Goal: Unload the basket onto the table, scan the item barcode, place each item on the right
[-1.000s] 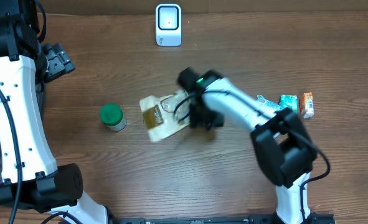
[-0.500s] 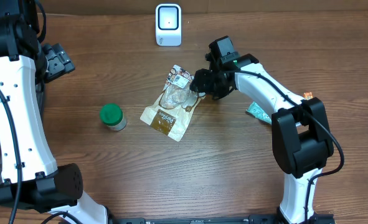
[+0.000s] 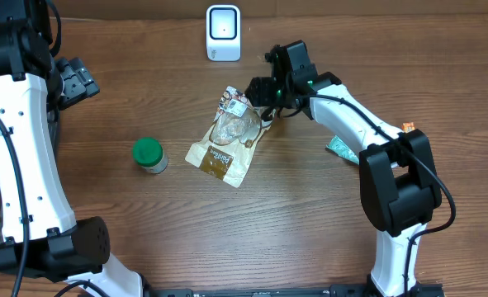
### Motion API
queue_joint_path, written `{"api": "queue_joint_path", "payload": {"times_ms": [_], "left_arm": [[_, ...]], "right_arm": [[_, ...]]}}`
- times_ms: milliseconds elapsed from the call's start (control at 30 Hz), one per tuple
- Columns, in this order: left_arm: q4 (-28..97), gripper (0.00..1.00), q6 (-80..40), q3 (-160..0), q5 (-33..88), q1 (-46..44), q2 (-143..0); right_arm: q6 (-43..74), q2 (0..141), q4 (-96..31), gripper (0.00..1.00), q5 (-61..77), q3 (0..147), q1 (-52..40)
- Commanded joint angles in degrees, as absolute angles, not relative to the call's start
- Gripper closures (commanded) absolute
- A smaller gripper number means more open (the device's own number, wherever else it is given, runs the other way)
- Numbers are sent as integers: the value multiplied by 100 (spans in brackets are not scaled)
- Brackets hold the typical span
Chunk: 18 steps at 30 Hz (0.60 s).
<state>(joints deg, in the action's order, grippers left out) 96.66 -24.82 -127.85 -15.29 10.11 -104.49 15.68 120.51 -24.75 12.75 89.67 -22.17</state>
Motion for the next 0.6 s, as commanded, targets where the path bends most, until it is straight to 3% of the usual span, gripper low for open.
{"api": "queue_joint_path", "payload": {"times_ms": [0, 200, 567], "left_arm": [[9675, 0, -2397, -12796, -1603, 972, -10425], [9675, 0, -2397, -12796, -1603, 972, -10425], [9675, 0, -2397, -12796, -1603, 972, -10425]], "right_arm": [[1369, 12234, -2220, 36, 1090, 8995, -2244], [1977, 12632, -2045, 41, 1253, 8995, -2255], [1852, 12737, -2443, 42, 2414, 8995, -2655]]}}
